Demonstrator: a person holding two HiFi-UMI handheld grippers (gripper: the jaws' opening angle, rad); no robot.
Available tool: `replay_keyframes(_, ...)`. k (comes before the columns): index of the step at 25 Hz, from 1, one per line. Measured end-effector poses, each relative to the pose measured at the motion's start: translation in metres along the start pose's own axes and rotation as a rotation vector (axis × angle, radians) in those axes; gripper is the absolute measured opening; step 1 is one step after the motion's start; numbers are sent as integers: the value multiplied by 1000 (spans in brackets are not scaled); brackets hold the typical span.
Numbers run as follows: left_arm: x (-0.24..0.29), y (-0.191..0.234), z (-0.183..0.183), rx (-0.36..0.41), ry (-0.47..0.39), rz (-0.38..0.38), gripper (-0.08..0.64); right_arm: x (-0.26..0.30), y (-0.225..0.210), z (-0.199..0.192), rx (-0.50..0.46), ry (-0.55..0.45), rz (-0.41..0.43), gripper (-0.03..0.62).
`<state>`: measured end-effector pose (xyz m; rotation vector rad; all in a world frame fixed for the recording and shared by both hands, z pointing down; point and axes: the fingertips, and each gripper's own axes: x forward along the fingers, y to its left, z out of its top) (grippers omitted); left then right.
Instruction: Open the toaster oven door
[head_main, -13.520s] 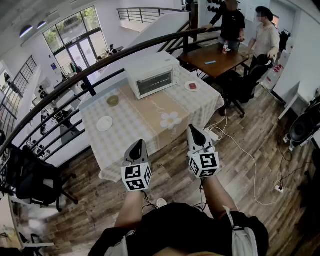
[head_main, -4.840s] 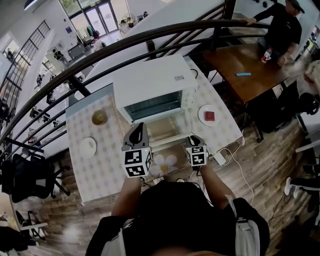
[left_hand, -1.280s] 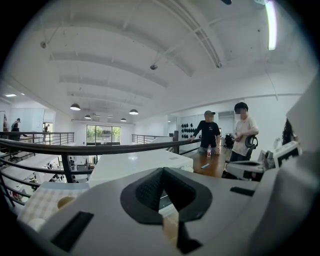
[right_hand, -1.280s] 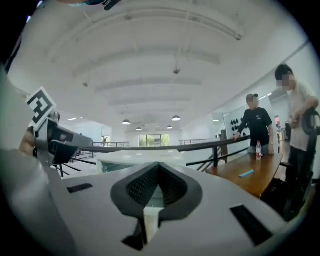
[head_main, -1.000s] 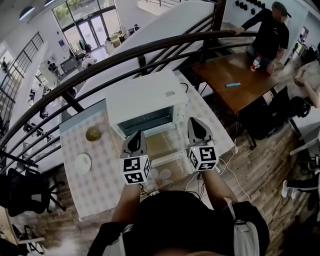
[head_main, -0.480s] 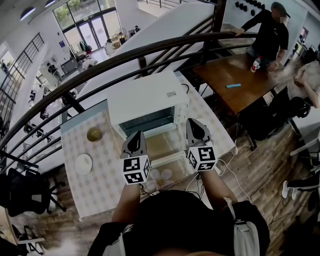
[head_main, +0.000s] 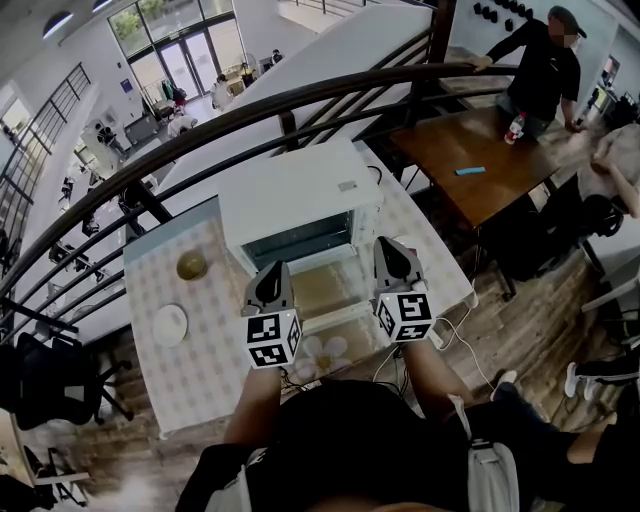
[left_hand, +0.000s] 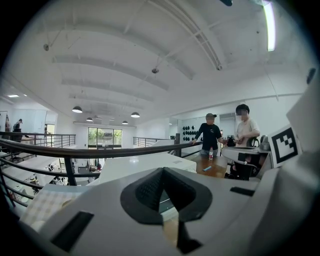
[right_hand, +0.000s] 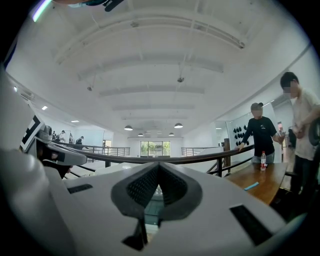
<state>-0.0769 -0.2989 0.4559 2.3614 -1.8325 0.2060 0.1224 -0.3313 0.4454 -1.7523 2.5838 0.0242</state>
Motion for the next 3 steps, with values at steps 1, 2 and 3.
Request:
replay_keyframes(1, -1, 1, 0, 0, 0, 1, 12, 0, 1, 0, 3, 0, 0, 2)
replay_keyframes(2, -1, 2, 0, 0, 0, 1, 12, 0, 1, 0, 6, 1, -1, 2)
replay_keyframes(3, -2, 3, 1, 0, 0, 2, 12, 0, 2, 0, 9, 1, -2, 2)
